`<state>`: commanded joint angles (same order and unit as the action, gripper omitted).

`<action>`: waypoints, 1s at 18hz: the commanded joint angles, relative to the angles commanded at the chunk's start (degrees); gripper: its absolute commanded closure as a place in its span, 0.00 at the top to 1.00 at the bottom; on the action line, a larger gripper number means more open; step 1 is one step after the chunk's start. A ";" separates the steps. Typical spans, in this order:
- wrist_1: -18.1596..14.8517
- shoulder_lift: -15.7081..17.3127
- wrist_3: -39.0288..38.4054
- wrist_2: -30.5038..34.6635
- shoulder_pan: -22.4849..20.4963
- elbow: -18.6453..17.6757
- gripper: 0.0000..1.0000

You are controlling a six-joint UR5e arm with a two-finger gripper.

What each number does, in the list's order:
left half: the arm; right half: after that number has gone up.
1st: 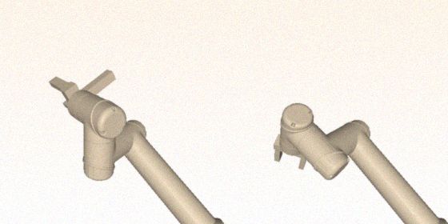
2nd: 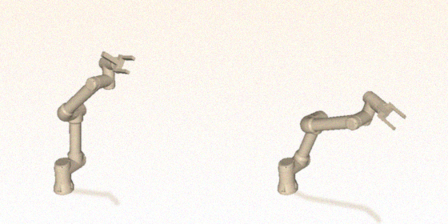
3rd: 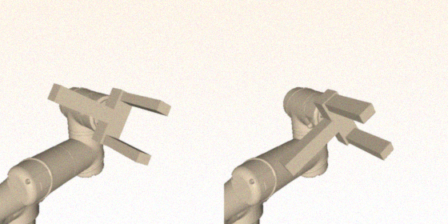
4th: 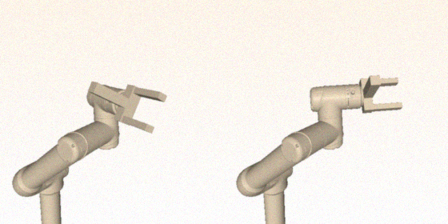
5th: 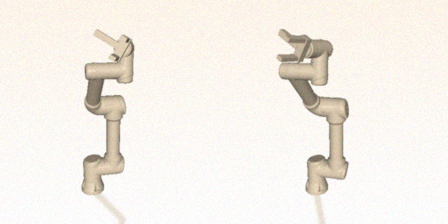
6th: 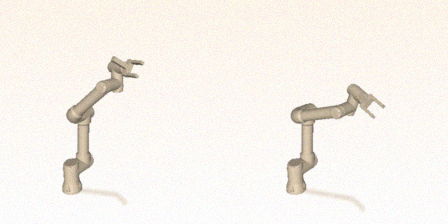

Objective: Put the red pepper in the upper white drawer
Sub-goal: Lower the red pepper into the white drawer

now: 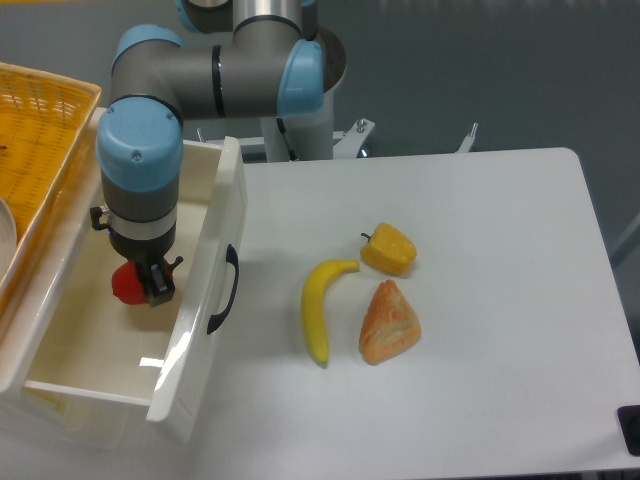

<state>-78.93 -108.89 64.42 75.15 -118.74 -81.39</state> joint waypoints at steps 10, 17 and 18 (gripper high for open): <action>2.02 -0.27 0.09 0.09 0.26 -0.35 0.94; 3.69 0.52 0.18 -0.09 0.18 -0.18 0.95; 4.13 0.61 0.09 -0.09 0.09 0.00 0.95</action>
<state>-74.80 -108.28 64.51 75.06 -118.65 -81.39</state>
